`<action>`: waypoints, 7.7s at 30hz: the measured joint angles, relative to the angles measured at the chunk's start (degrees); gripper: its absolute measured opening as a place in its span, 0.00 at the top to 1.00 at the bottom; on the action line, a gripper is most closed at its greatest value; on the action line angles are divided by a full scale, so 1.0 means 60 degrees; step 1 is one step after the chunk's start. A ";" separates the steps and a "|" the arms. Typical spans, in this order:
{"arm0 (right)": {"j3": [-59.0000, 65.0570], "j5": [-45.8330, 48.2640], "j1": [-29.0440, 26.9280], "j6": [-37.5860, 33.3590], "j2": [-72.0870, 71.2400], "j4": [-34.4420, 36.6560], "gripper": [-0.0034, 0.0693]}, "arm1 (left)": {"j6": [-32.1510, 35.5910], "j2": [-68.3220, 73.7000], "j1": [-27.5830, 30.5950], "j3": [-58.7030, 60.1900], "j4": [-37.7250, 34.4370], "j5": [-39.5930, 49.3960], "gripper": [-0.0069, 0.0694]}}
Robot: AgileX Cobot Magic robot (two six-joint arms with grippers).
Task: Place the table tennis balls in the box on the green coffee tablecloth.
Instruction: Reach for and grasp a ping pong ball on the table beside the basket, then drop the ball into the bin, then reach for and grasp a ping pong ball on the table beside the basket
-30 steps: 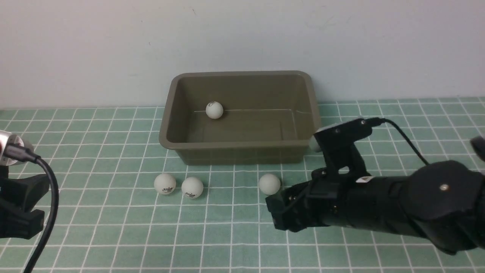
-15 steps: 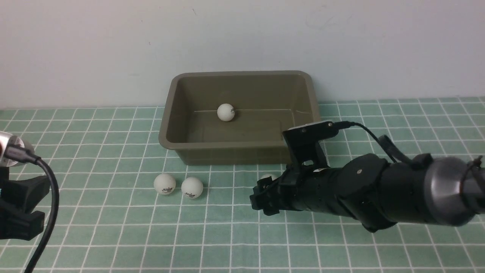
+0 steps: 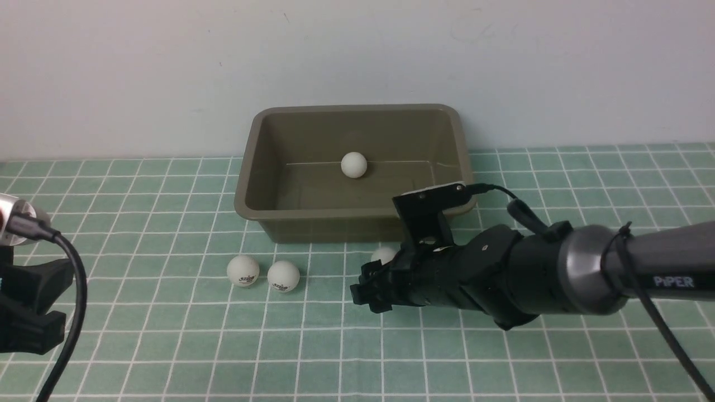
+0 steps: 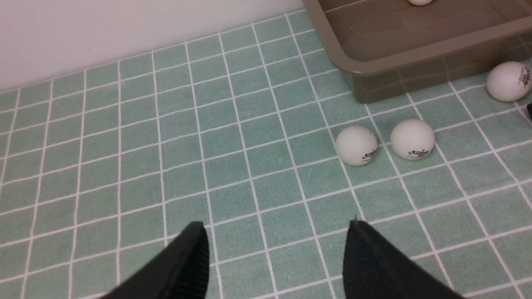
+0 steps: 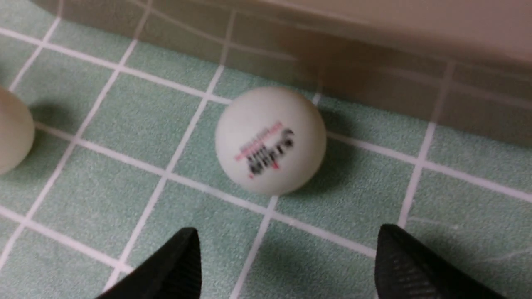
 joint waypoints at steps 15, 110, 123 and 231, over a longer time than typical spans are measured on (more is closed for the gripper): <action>-0.0011 -0.0006 0.0000 0.0000 0.0000 0.0000 0.26 | 0.0008 0.0000 0.0000 0.0000 0.0000 0.0010 0.39; 0.0029 1.2420 -0.4213 0.9433 -1.1393 -1.3715 0.46 | 0.9291 1.0257 0.0000 -0.3535 -0.7397 0.0969 0.23; 0.0029 1.2453 -0.4213 0.9433 -1.1393 -1.3641 0.46 | 1.1365 1.1380 -0.0391 -0.3535 -0.9270 0.0401 0.23; 0.0029 1.1623 -0.4213 0.9490 -1.1393 -1.3633 0.46 | 0.6869 0.6803 -0.1048 -0.1761 -0.8572 0.2925 0.76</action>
